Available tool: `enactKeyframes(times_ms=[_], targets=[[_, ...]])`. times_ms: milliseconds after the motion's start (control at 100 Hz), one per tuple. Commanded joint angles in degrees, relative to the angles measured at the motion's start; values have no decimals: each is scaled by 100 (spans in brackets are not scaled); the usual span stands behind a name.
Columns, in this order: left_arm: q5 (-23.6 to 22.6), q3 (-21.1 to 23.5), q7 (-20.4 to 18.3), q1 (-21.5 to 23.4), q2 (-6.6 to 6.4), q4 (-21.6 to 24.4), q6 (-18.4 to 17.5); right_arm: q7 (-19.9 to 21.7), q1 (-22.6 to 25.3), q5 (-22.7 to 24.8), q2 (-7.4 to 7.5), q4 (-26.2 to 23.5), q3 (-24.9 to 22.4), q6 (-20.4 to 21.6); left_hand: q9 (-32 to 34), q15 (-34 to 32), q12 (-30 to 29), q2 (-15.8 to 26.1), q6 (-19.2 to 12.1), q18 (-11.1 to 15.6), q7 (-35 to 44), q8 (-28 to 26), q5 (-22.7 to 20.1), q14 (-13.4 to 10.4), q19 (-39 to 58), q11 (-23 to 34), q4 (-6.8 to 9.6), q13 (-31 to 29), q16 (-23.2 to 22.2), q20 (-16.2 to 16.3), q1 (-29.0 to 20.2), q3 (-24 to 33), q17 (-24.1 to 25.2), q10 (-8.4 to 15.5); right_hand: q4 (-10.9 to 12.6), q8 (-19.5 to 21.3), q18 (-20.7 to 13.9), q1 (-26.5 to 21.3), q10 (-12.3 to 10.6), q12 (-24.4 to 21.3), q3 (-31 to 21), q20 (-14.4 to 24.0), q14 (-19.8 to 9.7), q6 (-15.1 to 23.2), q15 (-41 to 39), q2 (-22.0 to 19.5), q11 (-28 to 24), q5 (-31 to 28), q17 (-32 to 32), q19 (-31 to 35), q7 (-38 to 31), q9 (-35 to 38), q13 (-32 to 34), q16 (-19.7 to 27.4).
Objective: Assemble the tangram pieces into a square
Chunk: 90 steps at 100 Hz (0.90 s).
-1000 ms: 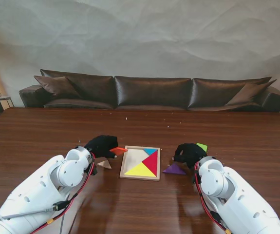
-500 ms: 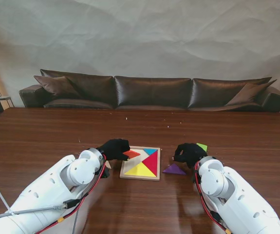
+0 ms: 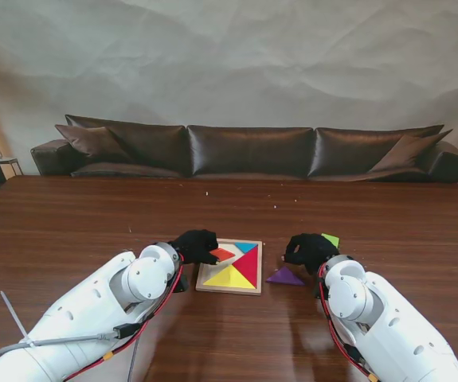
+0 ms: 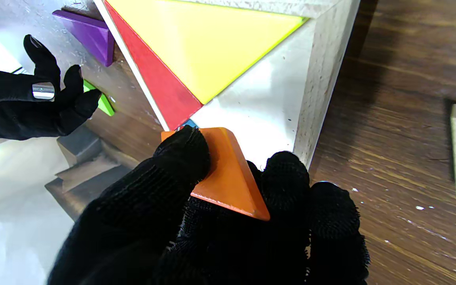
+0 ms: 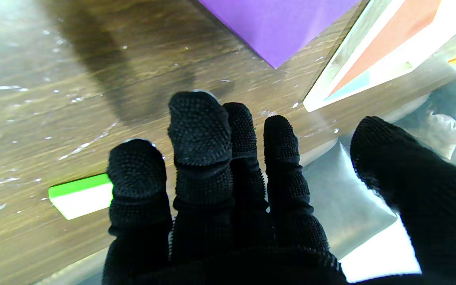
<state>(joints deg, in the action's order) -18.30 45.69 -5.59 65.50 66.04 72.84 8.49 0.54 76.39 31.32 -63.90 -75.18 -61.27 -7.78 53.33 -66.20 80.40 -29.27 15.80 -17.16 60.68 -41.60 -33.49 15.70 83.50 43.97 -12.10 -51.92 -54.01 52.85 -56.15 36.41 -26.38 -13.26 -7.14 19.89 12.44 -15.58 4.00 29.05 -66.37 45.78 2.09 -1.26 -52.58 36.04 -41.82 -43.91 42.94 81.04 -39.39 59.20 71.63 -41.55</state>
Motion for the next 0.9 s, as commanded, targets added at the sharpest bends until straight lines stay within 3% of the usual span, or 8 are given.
enactKeyframes(times_ms=[0, 240, 690, 890], targets=[[10, -36, -70, -20, 103, 21, 80, 68, 4, -5, -29, 7, 24, 31, 272, -382, -37, 233, 12, -109, 207, -32, -263, -79, 412, 28, 210, -289, -104, 101, -234, 303, -180, 45, 54, -27, -43, 132, 59, -55, 78, -46, 35, -39, 1, -199, -33, -41, -13, 141, -69, 110, 168, -45], [-27, -272, 119, -152, 209, -104, 340, 53, 0, -16, -34, 24, 31, 37, 478, -559, -110, 111, 33, -210, 209, 5, -405, -141, 621, -58, 160, -581, -75, 118, -114, 529, -466, 73, 54, -26, -43, 135, 62, -54, 80, -46, 25, -37, 4, -199, -36, -46, -13, 141, -72, 113, 167, -44], [119, -556, 859, -360, 597, -584, 931, 99, 107, 8, -15, -119, -74, 12, 698, -672, -264, 12, 94, -424, 245, 37, -523, -43, 827, -158, 91, -882, 32, 92, 25, 752, -731, 64, 56, -27, -51, 131, 66, -54, 78, -48, 39, -44, -1, -197, -35, -52, -11, 140, -71, 119, 169, -45], [108, -609, 960, -426, 667, -729, 1148, 105, 98, -1, -16, -107, -68, 12, 739, -688, -385, -1, 123, -453, 226, 70, -541, -21, 868, -224, 81, -950, 69, 80, 91, 767, -793, 32, 55, -27, -55, 133, 78, -53, 81, -49, 39, -48, -3, -208, -36, -51, -12, 139, -70, 122, 171, -46]])
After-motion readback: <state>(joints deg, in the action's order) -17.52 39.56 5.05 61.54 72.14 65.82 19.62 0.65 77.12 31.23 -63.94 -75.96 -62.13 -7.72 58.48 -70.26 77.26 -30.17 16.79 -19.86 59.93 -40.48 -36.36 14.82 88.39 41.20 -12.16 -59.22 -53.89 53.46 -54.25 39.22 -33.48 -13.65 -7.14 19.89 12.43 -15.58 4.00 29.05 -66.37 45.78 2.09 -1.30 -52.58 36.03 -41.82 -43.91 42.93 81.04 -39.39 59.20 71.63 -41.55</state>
